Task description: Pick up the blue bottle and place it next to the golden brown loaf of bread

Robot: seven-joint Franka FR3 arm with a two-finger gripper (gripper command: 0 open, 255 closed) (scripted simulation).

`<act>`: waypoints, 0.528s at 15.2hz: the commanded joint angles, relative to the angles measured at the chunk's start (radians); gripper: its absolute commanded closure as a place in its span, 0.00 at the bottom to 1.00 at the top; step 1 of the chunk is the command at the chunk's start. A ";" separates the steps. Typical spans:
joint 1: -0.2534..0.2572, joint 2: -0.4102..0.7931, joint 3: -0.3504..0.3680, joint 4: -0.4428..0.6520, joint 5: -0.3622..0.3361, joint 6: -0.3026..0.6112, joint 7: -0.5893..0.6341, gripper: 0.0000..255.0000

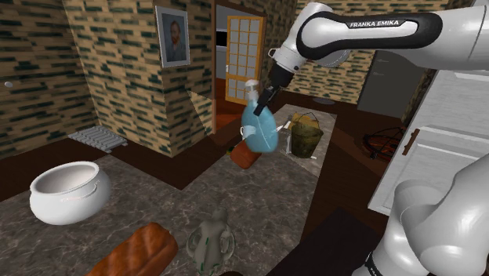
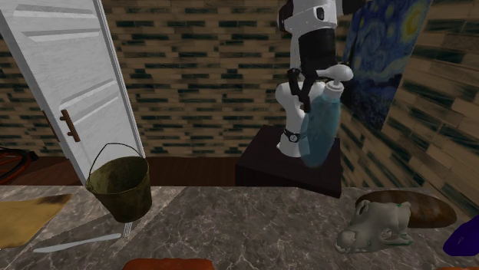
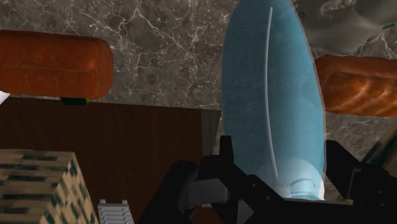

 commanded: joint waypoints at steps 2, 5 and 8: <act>0.025 0.044 0.045 0.034 0.009 0.019 0.063 1.00; 0.049 0.100 0.084 0.078 0.015 0.037 0.120 1.00; 0.071 0.162 0.120 0.134 0.019 0.051 0.176 1.00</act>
